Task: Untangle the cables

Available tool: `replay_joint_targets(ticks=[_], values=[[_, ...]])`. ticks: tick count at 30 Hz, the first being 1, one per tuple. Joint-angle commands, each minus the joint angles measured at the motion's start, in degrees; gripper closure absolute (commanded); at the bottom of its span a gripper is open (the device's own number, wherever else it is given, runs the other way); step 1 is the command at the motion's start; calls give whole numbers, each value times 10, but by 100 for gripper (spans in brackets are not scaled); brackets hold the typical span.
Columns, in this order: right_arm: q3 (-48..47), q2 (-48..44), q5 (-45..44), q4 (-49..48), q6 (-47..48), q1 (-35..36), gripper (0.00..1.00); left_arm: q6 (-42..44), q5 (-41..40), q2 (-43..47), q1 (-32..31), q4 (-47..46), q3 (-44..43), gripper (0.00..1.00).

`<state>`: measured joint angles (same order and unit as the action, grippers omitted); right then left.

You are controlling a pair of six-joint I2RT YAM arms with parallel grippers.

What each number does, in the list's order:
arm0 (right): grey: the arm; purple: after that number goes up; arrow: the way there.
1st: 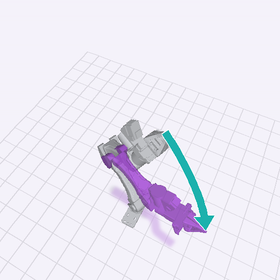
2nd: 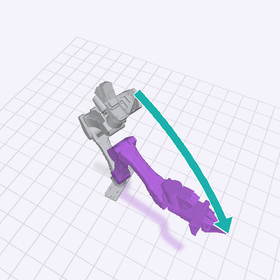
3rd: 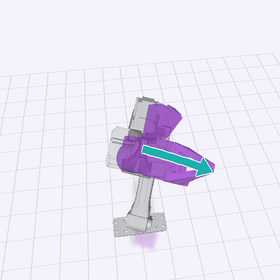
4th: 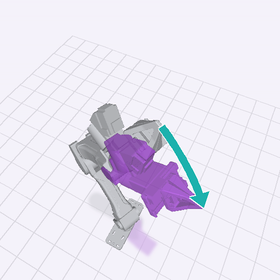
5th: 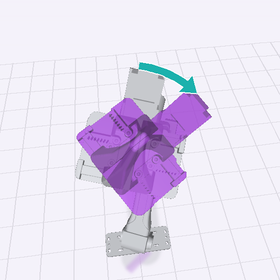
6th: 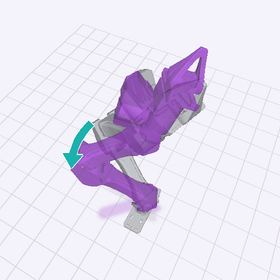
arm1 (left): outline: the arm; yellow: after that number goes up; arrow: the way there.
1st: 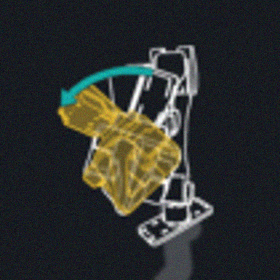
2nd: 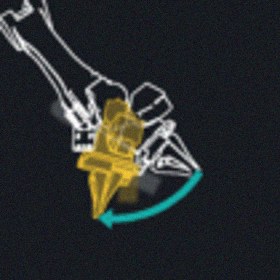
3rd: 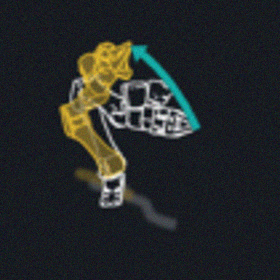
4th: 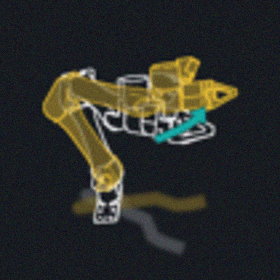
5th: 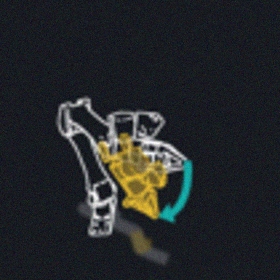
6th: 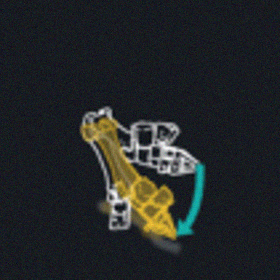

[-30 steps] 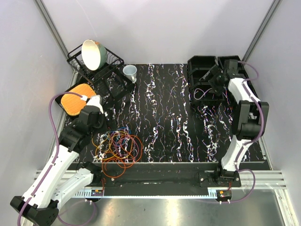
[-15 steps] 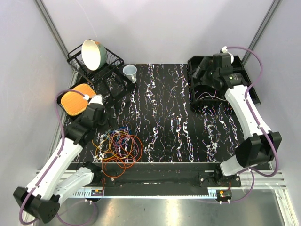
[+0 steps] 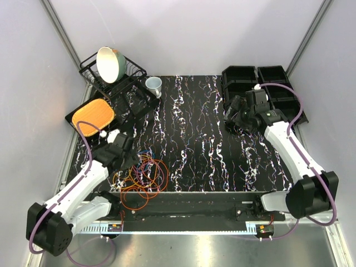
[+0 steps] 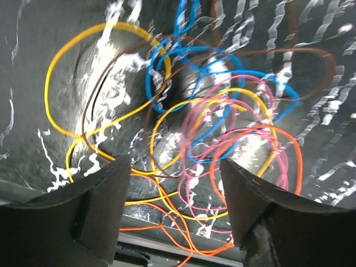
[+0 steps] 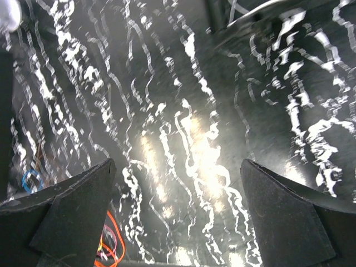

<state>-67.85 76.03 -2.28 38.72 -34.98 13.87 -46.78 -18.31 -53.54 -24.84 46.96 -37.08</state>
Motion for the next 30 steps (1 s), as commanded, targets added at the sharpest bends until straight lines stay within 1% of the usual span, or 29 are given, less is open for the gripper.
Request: replay_joint_targets(ticks=[1,5,6,8,9,18,26,30], values=[[22,-37,21,-31,-15,12,1,-57,-37,36,0,-53,24,34],[29,-50,21,-30,-6,13,2,-54,-47,42,0,-67,32,36],[29,-51,22,-31,-4,13,2,-52,-43,44,1,-74,40,39],[28,-53,21,-32,-3,13,2,-49,-45,45,0,-89,46,40],[28,-52,35,-35,-2,12,2,-47,-43,46,0,-95,53,41],[40,-46,62,-55,-5,13,3,-21,-47,42,0,-164,82,44],[47,-48,62,-58,-5,12,4,-16,-43,9,0,-193,92,57],[48,-48,64,-58,-6,13,4,-18,-45,1,1,-199,94,57]])
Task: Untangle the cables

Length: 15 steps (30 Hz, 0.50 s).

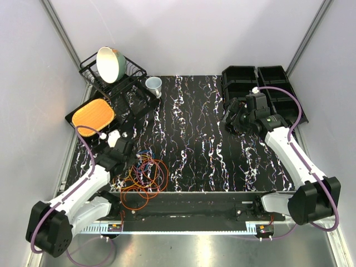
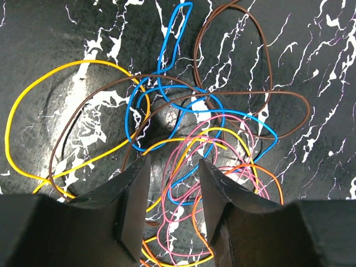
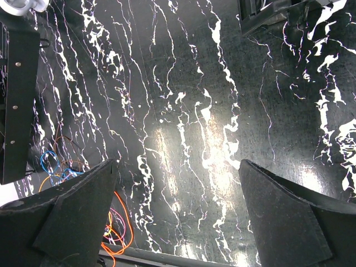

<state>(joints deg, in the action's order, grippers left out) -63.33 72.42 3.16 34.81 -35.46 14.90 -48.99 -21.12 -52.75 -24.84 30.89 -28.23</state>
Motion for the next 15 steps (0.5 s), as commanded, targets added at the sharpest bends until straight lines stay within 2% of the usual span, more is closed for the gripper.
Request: replay_joint_targets(ticks=[1,2,3,5,8,13,15], values=[[2,-11,10,-18,0,3,4,5,-16,-8,0,-38,5,58],[4,-11,9,-19,0,3,4,4,-14,-8,0,-37,5,62],[5,-11,9,-20,0,3,4,4,-13,-7,0,-37,5,72],[7,-11,8,-19,0,3,4,4,-11,-5,0,-40,4,80],[9,-11,7,-20,0,3,4,8,-15,-16,0,-44,-3,100],[9,-20,12,-21,-3,3,4,10,-37,-19,0,2,-58,100],[4,-27,18,-19,-5,3,5,23,-54,-12,-1,45,-129,100]])
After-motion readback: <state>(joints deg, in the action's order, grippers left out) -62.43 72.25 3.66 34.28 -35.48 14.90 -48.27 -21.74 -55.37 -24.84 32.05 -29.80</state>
